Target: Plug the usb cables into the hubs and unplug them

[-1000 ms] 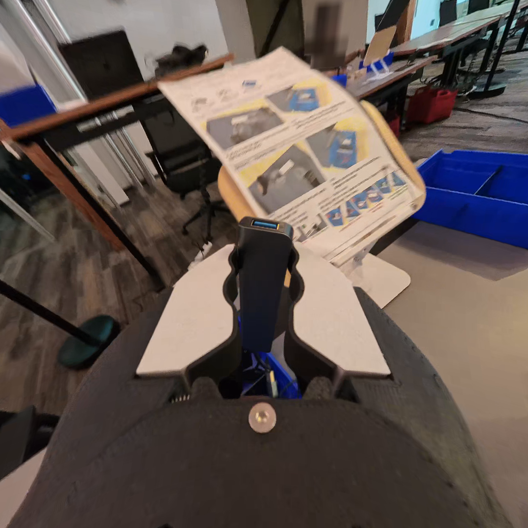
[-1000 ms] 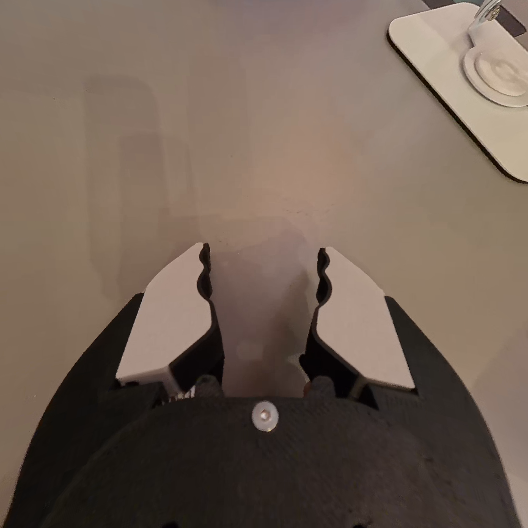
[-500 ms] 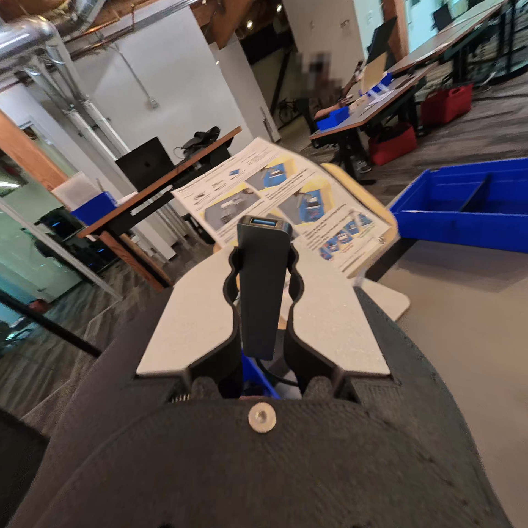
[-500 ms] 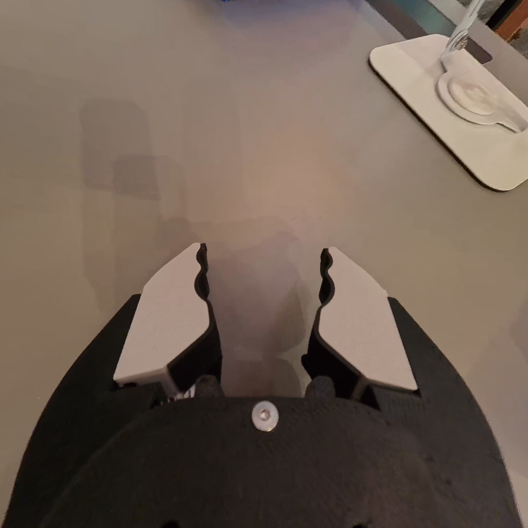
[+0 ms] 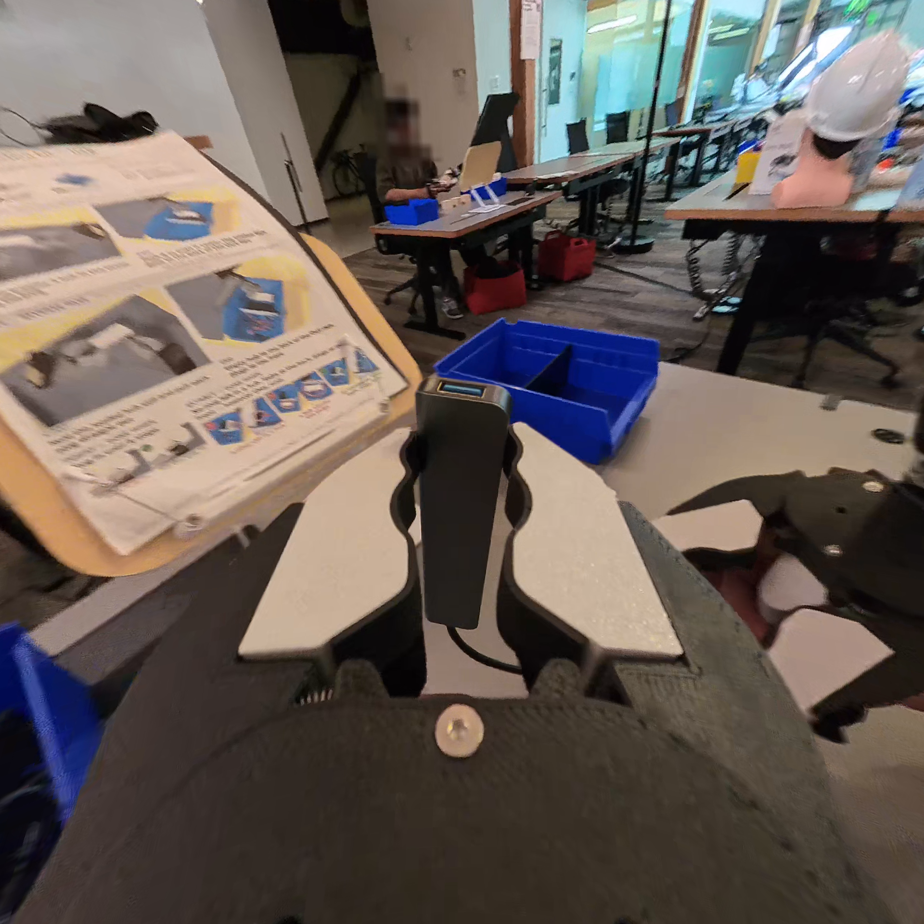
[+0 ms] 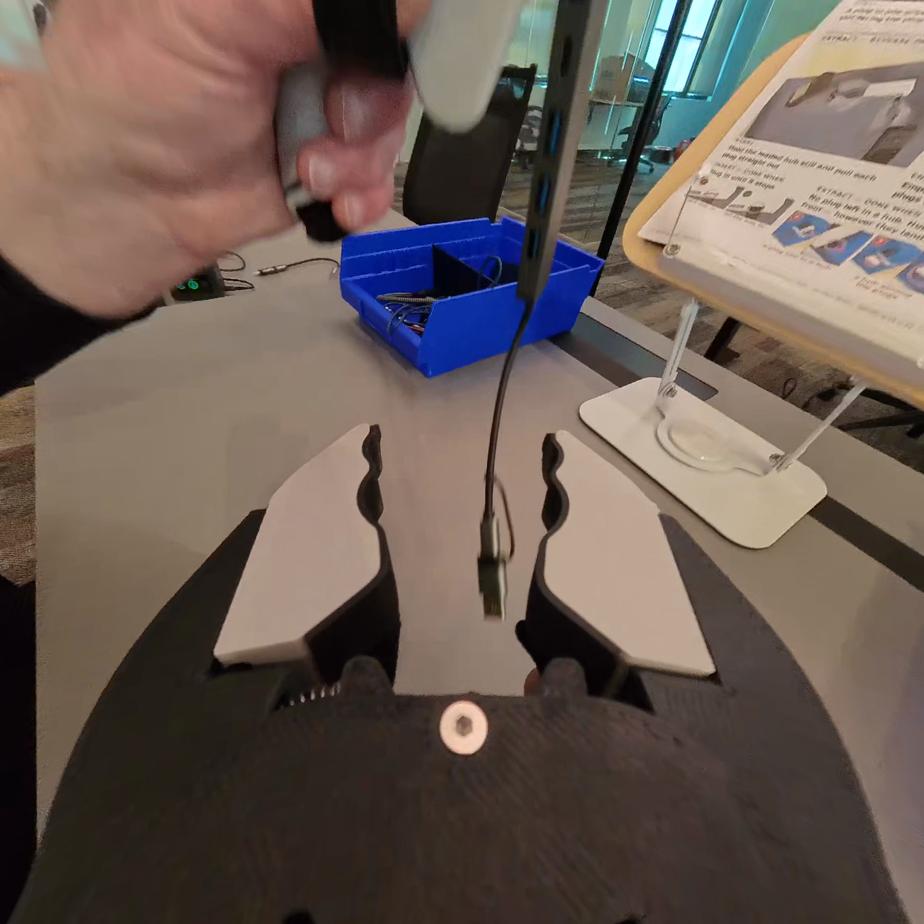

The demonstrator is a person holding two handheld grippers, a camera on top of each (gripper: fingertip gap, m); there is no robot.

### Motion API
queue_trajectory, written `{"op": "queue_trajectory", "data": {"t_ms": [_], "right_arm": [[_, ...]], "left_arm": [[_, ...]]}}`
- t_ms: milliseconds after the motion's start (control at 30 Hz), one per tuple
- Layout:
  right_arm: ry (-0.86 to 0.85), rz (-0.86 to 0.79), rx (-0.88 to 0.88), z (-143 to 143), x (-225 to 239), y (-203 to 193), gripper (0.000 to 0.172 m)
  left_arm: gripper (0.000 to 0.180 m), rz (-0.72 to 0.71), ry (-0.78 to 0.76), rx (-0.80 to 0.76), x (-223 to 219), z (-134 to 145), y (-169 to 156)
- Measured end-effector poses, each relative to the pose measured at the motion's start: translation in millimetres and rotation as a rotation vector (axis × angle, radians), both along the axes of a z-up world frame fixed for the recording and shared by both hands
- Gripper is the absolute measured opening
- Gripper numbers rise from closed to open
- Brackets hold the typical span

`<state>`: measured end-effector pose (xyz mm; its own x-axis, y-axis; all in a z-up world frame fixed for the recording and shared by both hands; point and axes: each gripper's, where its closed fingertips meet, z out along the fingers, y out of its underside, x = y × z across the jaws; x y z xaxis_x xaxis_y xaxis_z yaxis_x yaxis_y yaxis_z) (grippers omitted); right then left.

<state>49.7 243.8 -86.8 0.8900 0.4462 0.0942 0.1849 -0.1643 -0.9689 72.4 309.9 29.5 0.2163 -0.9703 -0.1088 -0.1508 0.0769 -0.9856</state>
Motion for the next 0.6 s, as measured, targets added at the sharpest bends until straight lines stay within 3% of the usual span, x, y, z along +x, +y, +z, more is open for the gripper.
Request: {"op": "queue_trajectory", "data": {"t_ms": [233,367,500,600], "right_arm": [[0.004,-0.099,-0.026,10,11,31,0.055],[0.002,-0.099,-0.035,5,16,32,0.018],[0.044,-0.018,-0.072,2,17,27,0.017],[0.184,0.059,-0.092,6,19,23,0.01]], "left_arm": [[0.032,-0.121,-0.049,-0.213,22,-22,-38],[0.033,-0.151,-0.052,-0.262,26,-31,-50],[0.033,-0.237,-0.051,-0.319,25,-34,-54],[0.047,-0.363,-0.108,-0.383,19,-24,-59]]}}
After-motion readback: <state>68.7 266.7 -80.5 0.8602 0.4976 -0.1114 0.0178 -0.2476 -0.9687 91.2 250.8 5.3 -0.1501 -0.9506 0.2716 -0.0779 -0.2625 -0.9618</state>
